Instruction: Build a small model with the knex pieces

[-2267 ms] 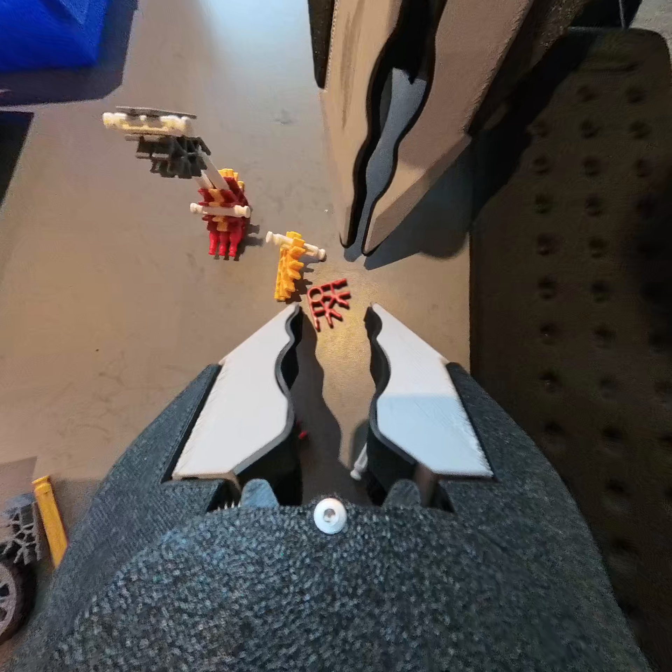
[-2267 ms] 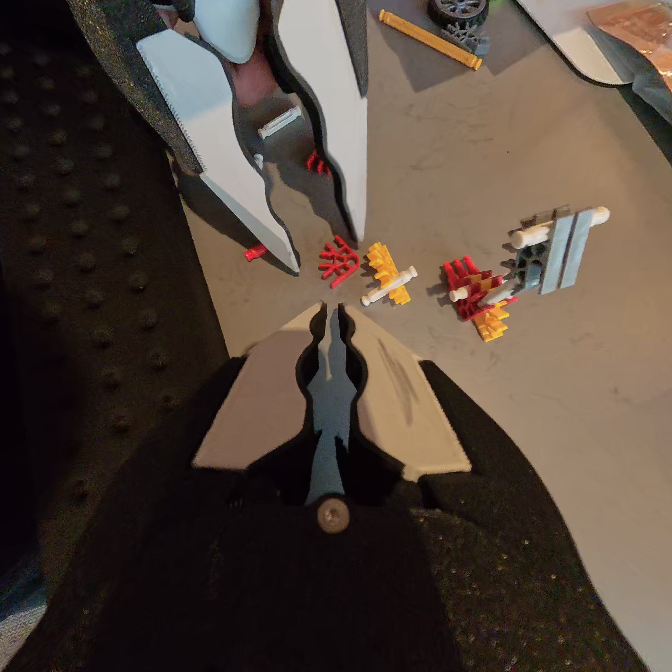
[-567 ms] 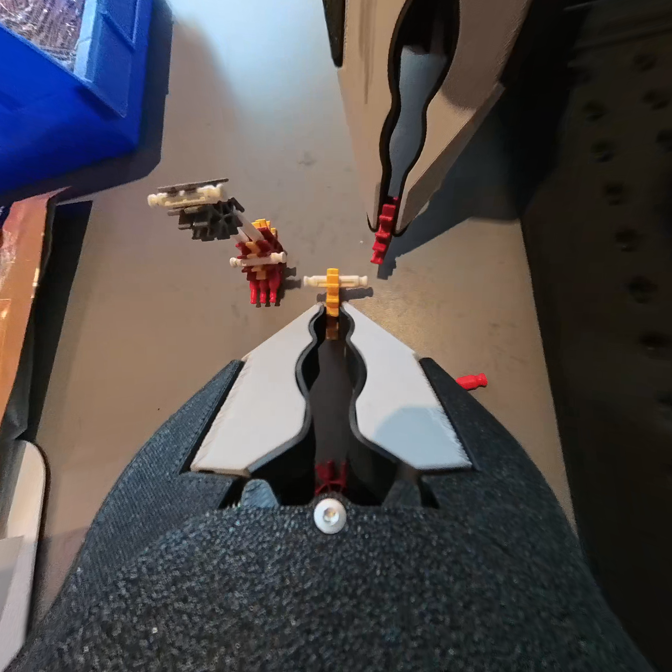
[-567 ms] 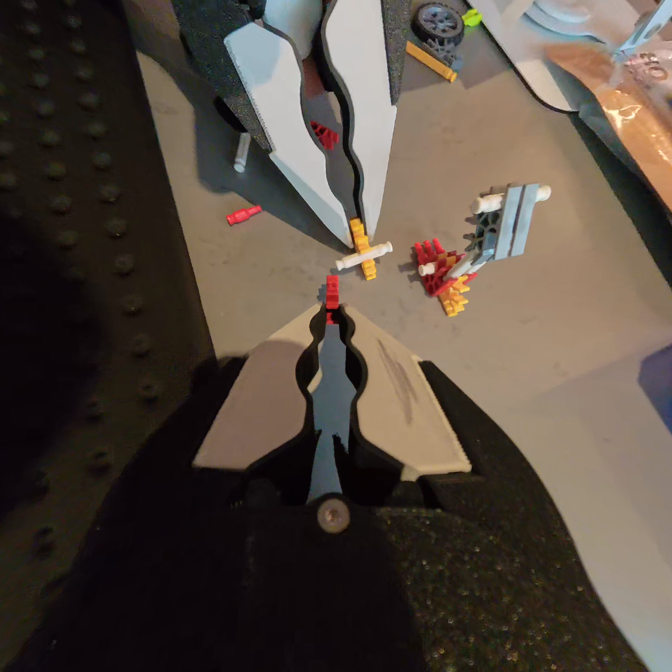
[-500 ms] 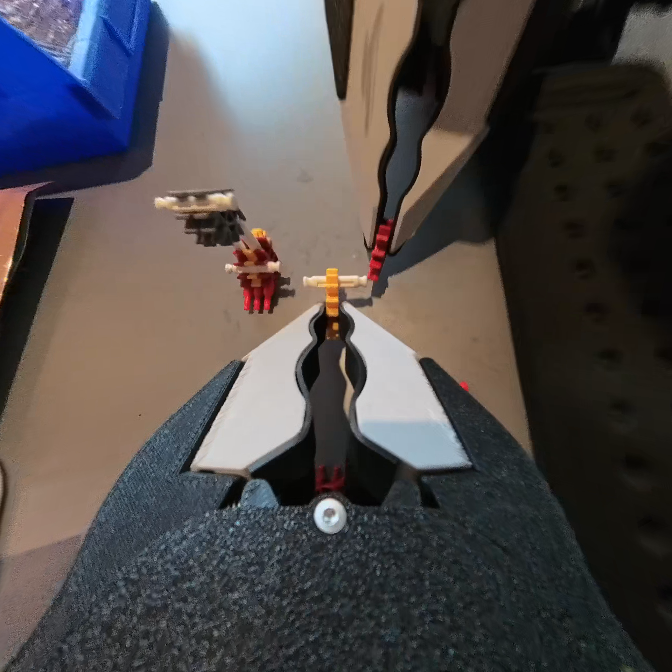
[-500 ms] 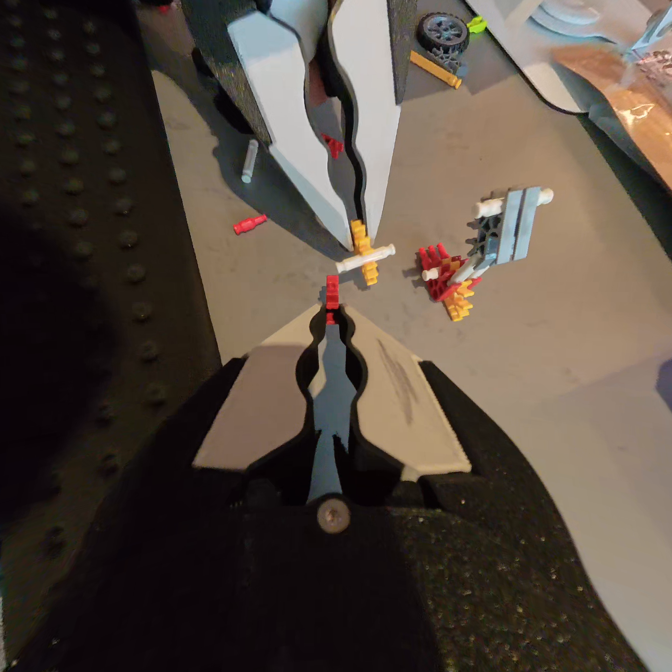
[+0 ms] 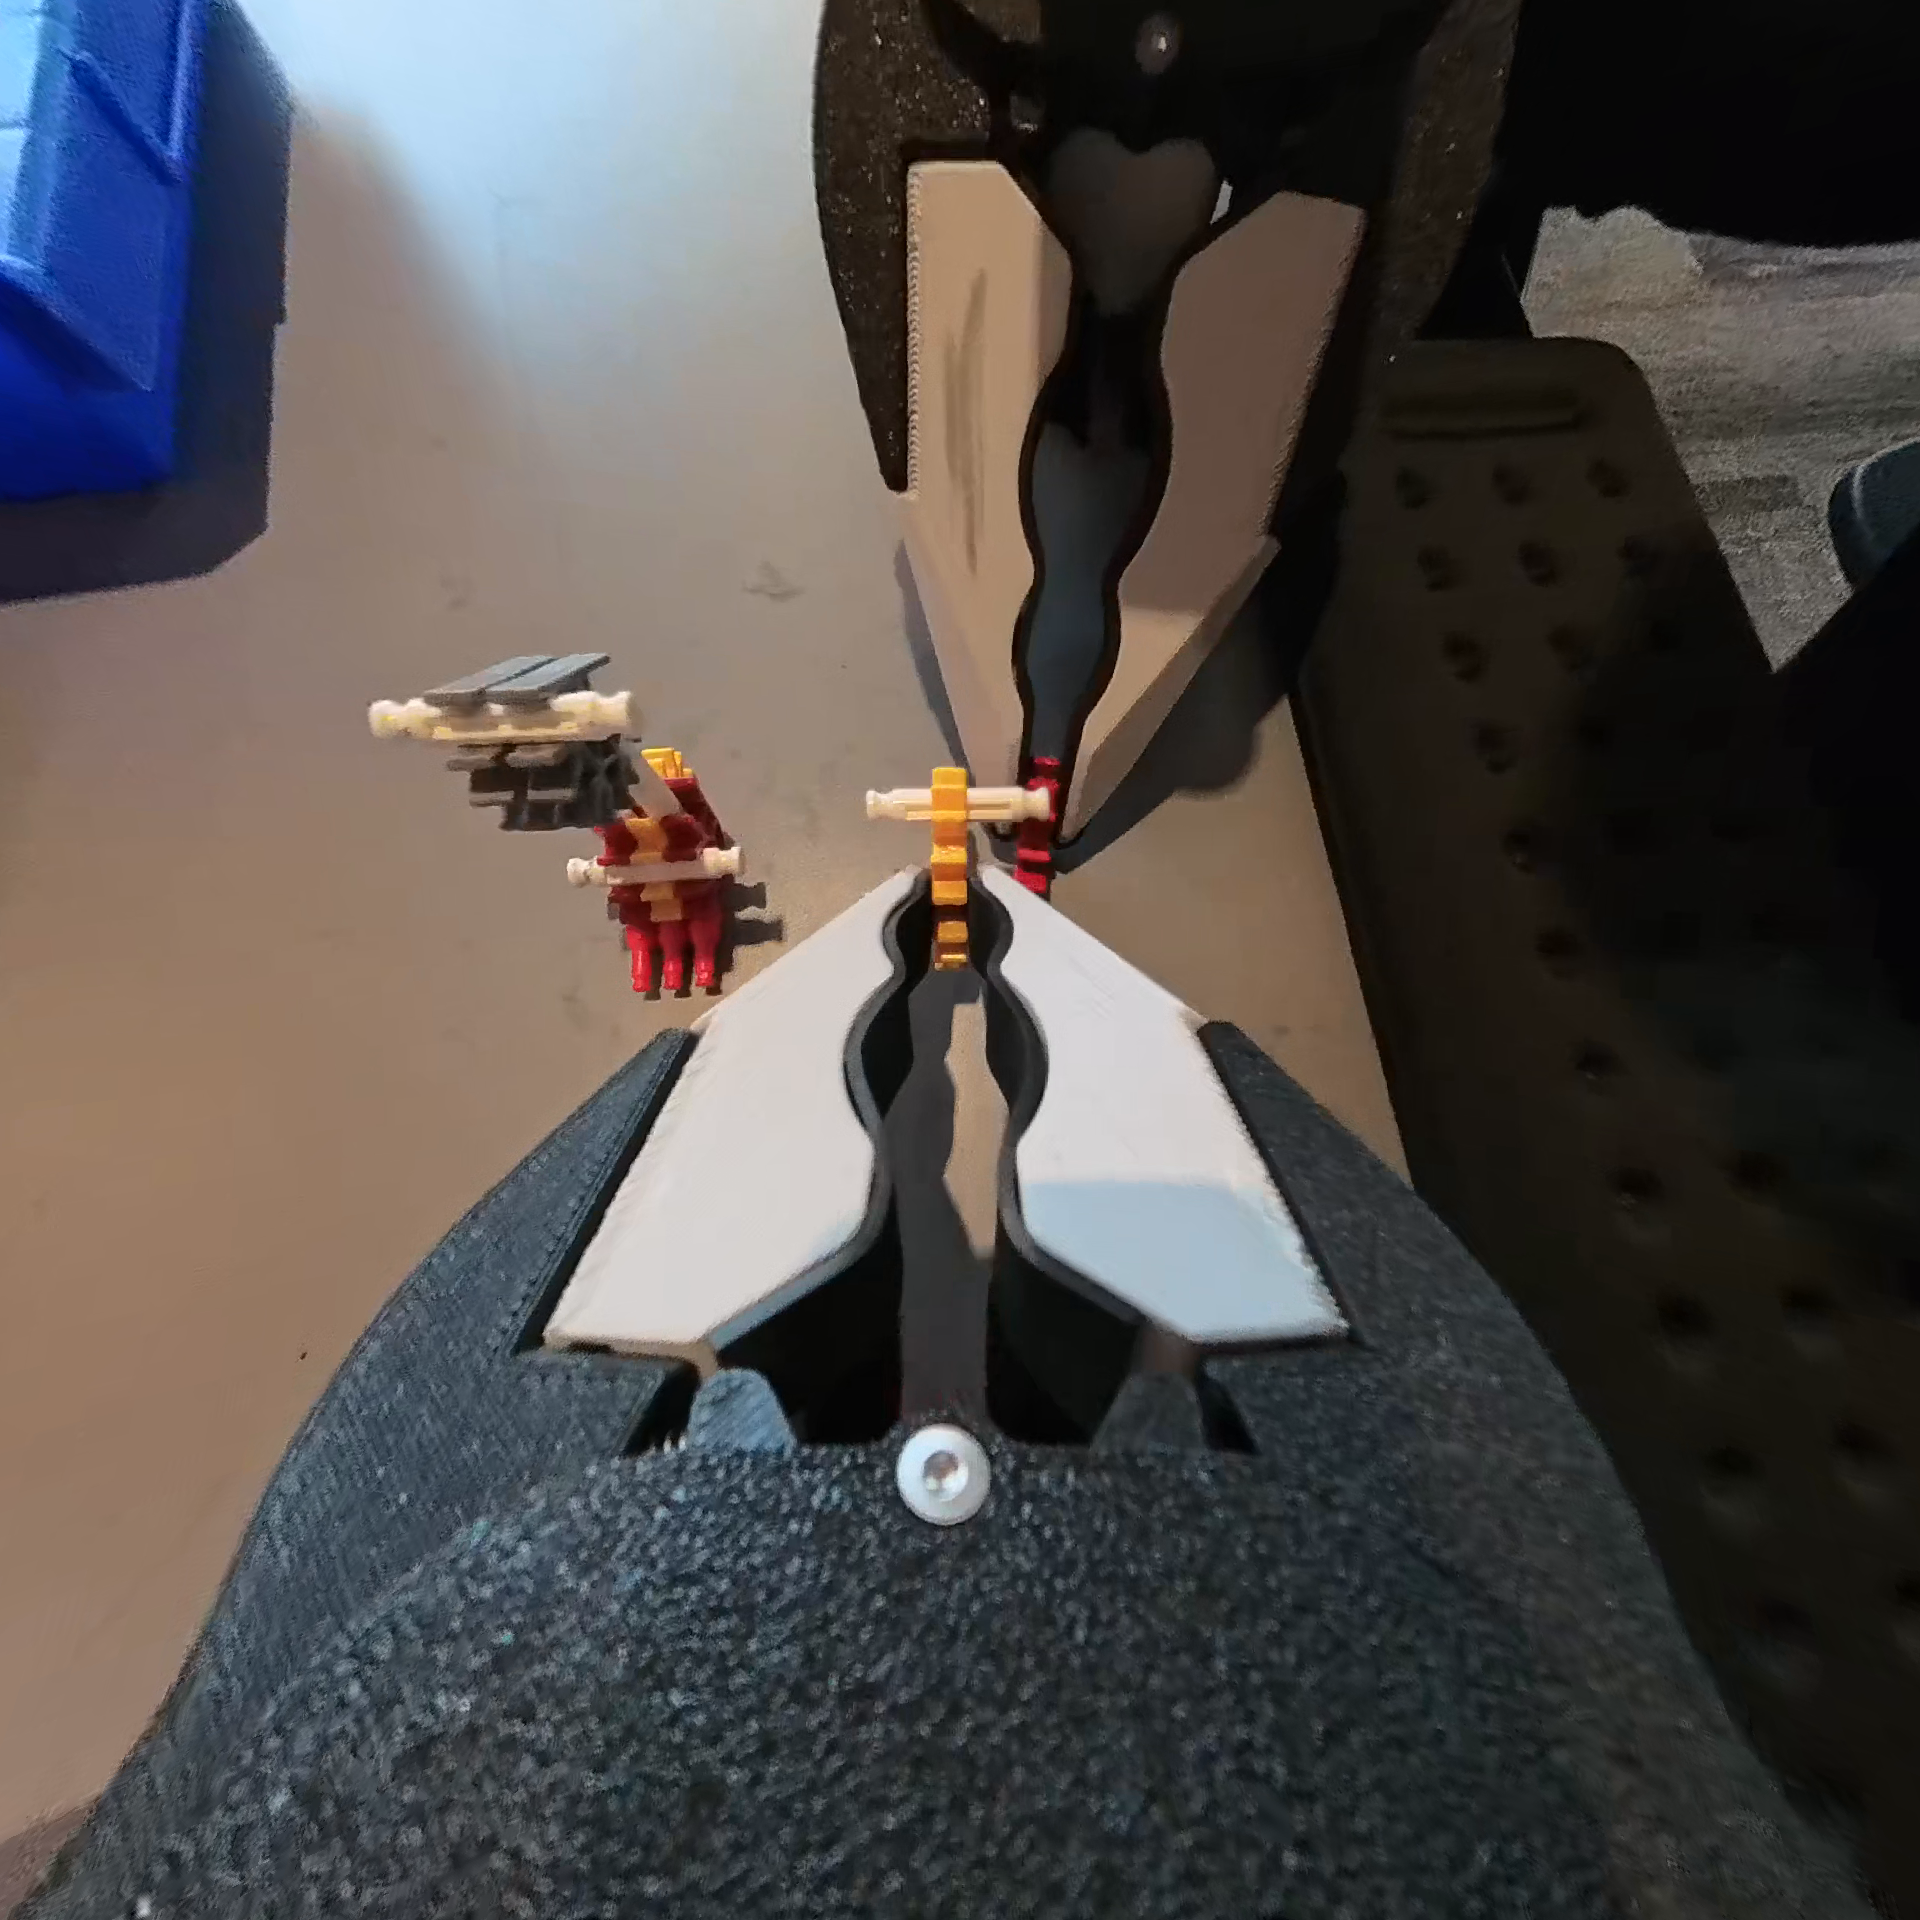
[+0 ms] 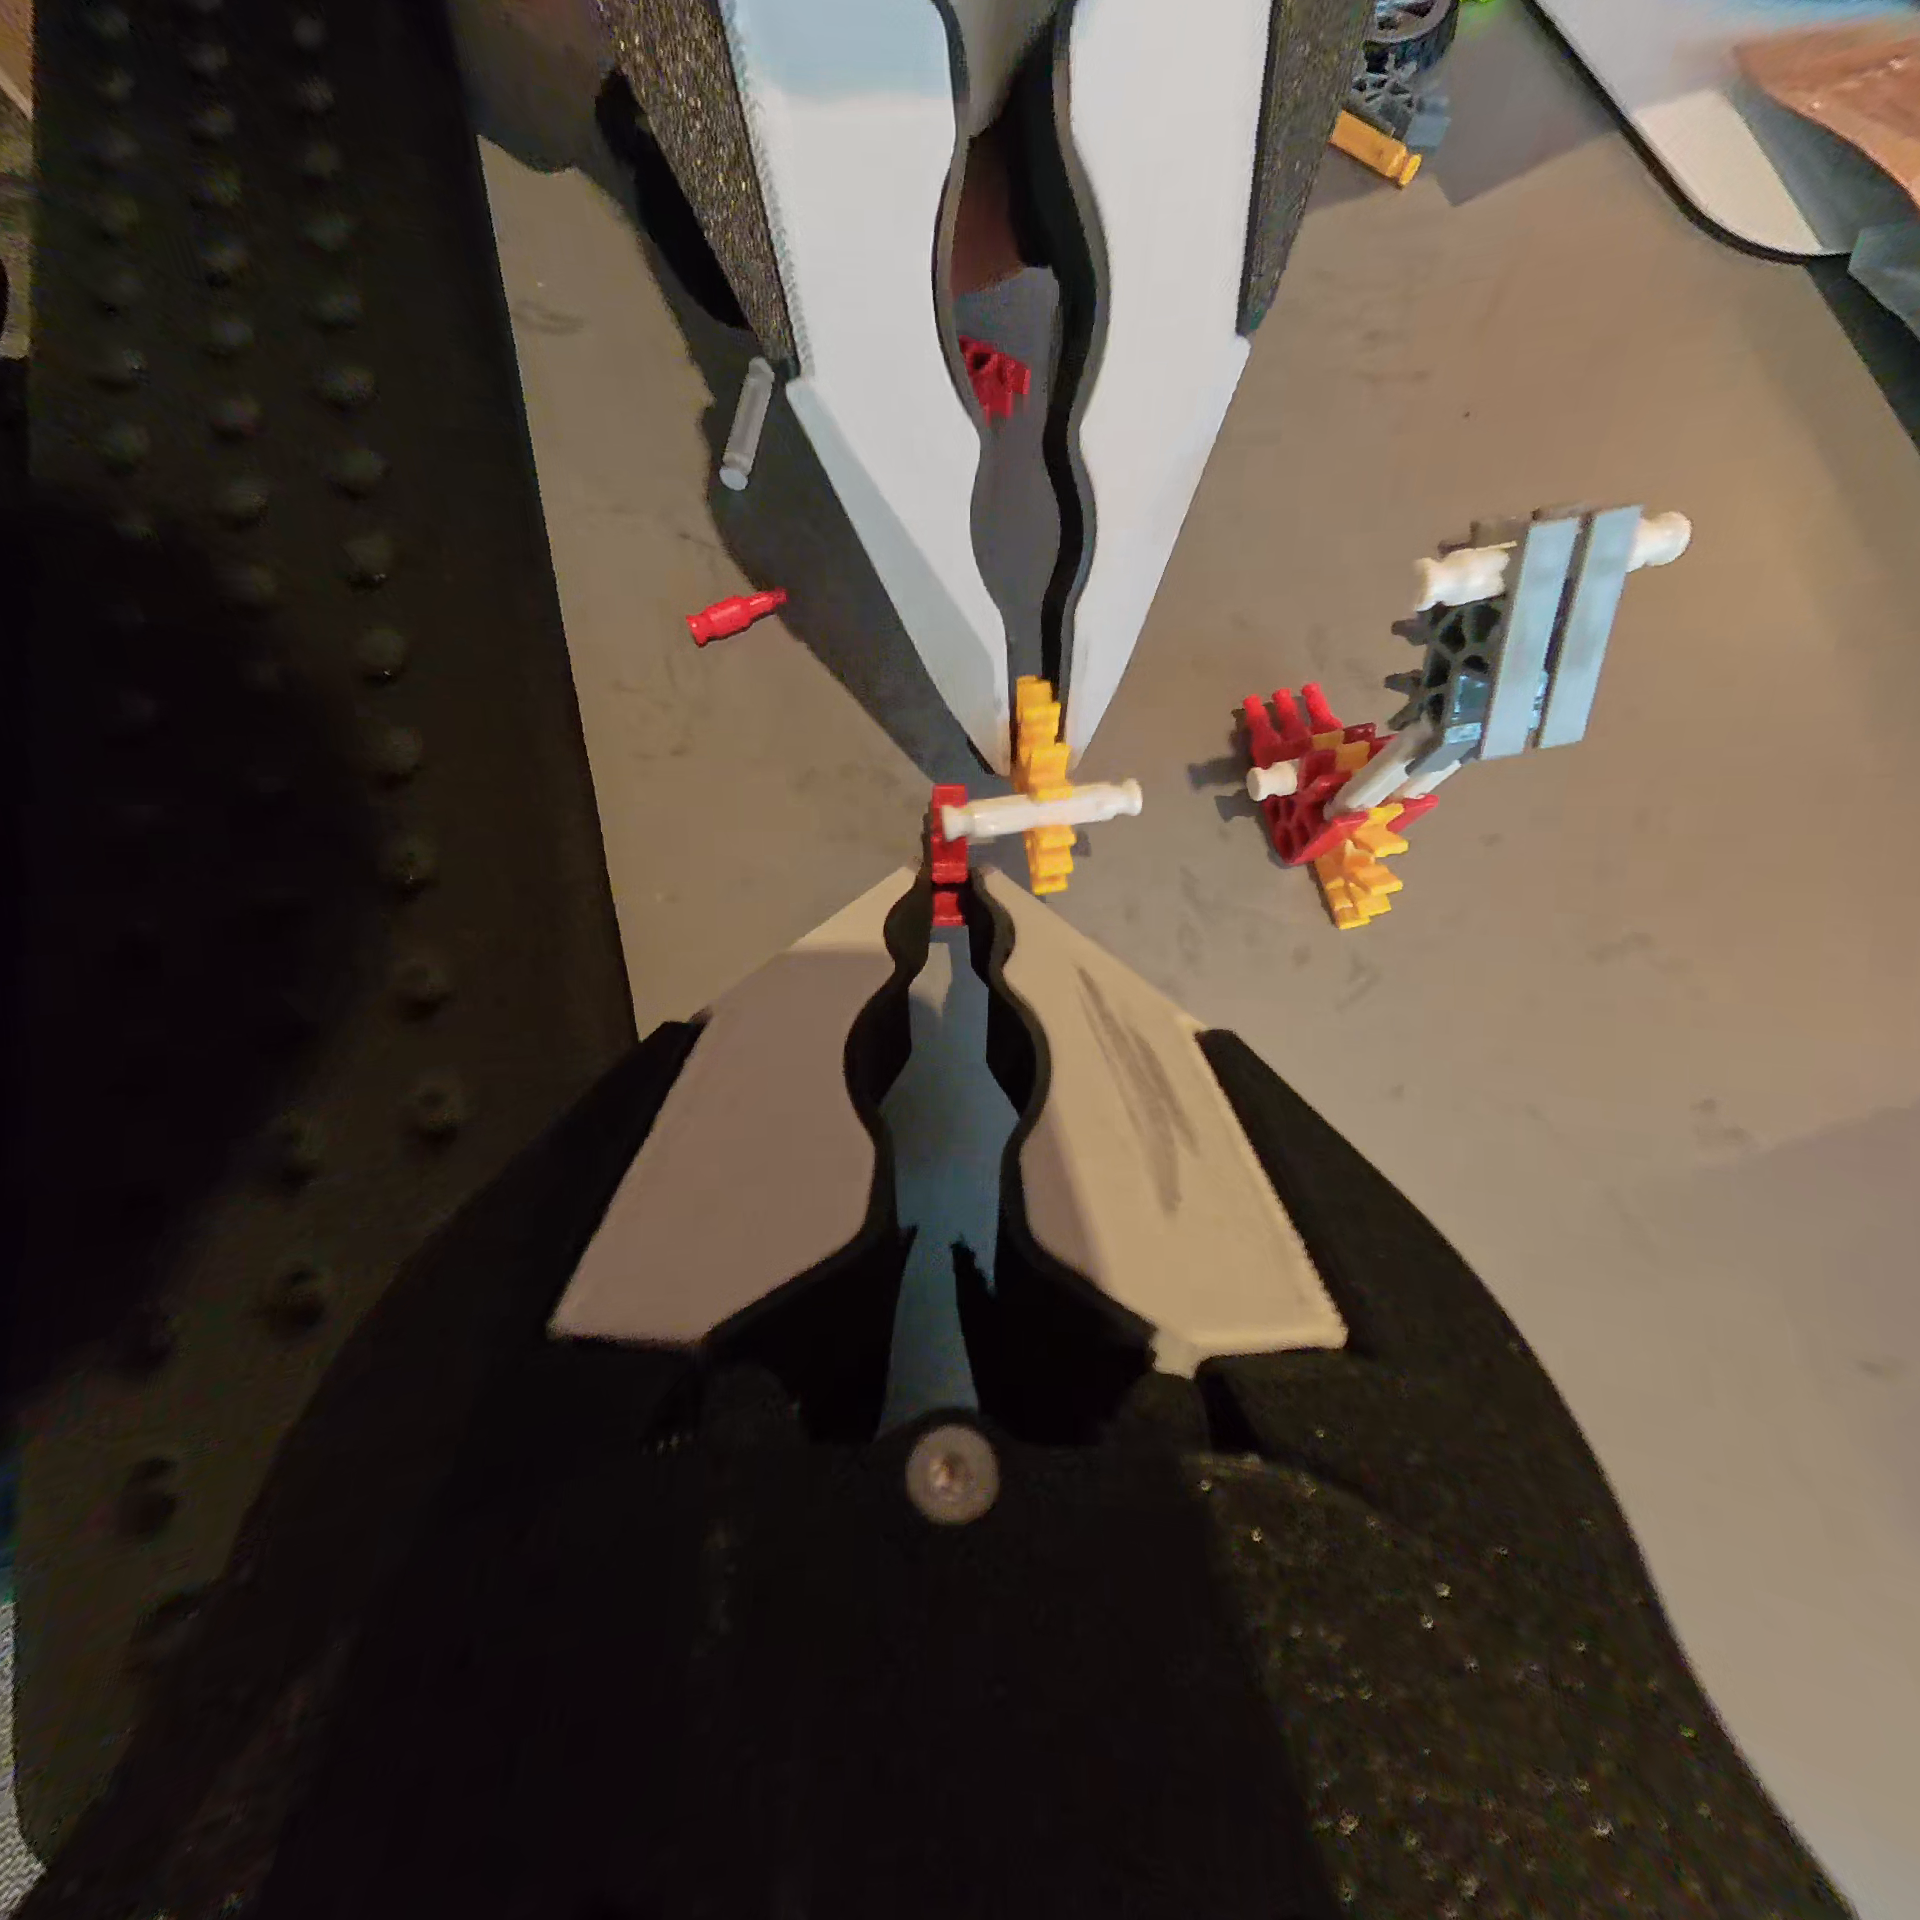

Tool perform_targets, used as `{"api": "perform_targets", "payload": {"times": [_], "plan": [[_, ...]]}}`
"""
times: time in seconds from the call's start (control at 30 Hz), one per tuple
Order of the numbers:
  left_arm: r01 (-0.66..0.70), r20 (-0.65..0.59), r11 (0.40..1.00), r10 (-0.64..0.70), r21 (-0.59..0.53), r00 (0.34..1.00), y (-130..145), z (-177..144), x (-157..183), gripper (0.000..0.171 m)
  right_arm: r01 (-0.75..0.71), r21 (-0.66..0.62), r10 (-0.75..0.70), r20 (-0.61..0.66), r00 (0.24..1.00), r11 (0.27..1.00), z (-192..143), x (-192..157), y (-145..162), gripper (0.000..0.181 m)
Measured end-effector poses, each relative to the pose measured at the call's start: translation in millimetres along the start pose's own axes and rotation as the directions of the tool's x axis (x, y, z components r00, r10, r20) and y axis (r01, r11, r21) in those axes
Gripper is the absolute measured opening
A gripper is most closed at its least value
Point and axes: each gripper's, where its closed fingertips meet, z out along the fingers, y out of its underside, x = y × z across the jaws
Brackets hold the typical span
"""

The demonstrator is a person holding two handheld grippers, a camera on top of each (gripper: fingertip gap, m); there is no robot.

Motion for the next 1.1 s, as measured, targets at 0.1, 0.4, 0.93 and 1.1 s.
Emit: {"api": "perform_targets", "payload": {"times": [0.1,0.4,0.93,1.1], "plan": [[-0.012,-0.015,1.0,0.012,-0.004,1.0,1.3,1.8,2.4,0.006,0.006,0.0,-0.006,-0.003,1.0,1.0,-0.3,0.3,0.2,0.005],[-0.056,-0.025,0.998,0.056,-0.009,0.998,4.4,2.9,3.4,0.006,0.01,-0.001,-0.01,-0.003,1.0,1.0,-0.8,0.2,1.0,0.005],[-0.155,0.006,0.988,0.155,-0.019,0.988,4.6,4.6,0.7,0.006,0.0,-0.012,0.0,-0.054,0.999,1.0,-2.4,2.7,2.5,0.006],[-0.149,0.005,0.989,0.149,-0.013,0.989,4.6,5.3,0.5,0.005,-0.001,-0.026,-0.001,-0.085,0.996,1.0,-3.5,3.8,3.2,0.006]]}}
